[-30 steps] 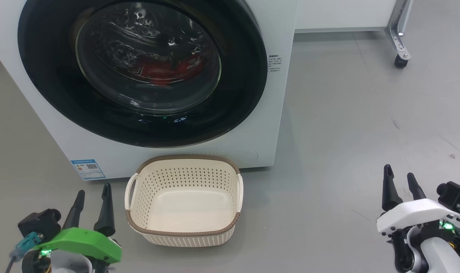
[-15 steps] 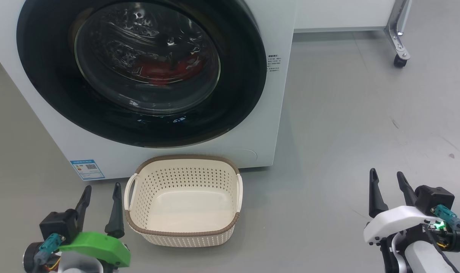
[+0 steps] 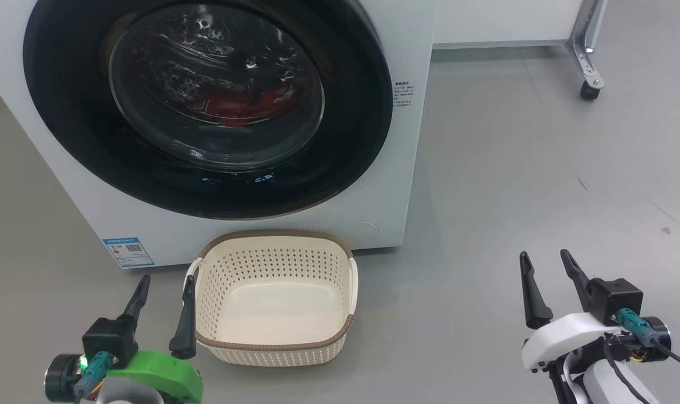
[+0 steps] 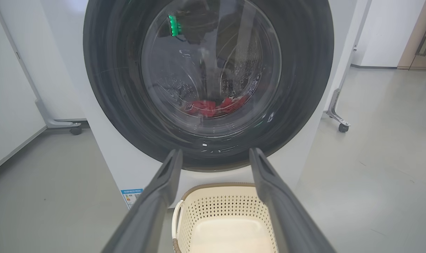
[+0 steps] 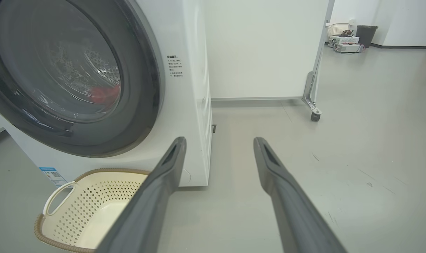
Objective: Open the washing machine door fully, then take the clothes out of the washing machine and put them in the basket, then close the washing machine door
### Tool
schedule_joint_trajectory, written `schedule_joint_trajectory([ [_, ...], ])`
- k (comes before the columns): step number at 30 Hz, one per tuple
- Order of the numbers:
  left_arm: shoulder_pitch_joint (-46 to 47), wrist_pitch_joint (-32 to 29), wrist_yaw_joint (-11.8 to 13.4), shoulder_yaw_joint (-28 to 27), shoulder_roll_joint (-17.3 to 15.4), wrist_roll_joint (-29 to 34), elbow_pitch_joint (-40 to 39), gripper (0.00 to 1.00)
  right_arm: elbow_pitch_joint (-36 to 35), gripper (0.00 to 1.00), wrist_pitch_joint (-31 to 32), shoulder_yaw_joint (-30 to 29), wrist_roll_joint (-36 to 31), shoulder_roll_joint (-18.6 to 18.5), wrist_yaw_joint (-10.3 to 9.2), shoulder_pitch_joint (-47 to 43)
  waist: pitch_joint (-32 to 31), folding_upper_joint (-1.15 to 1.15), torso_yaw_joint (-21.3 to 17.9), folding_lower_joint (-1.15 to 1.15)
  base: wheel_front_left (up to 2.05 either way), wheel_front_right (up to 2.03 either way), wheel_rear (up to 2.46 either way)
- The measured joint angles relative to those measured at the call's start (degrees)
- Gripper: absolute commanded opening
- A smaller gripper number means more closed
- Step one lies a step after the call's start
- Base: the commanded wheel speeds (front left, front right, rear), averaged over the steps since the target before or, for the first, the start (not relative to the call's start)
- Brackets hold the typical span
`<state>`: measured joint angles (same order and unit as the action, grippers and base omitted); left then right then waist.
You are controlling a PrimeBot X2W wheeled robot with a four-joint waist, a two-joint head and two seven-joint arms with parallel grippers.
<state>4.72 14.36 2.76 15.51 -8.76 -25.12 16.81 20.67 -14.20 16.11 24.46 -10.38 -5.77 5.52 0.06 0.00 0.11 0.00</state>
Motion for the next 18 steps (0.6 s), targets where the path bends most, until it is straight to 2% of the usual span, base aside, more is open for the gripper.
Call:
schedule_joint_trajectory([
  [18, 0.0, 0.0, 0.0, -1.6, 0.8, 0.2, 1.4, 1.0, 0.0, 1.0, 0.0, -0.5, -0.1, 1.7, -0.03, -0.2, 0.1, 0.0, -0.2, 0.0, 0.0, 0.0, 0.0],
])
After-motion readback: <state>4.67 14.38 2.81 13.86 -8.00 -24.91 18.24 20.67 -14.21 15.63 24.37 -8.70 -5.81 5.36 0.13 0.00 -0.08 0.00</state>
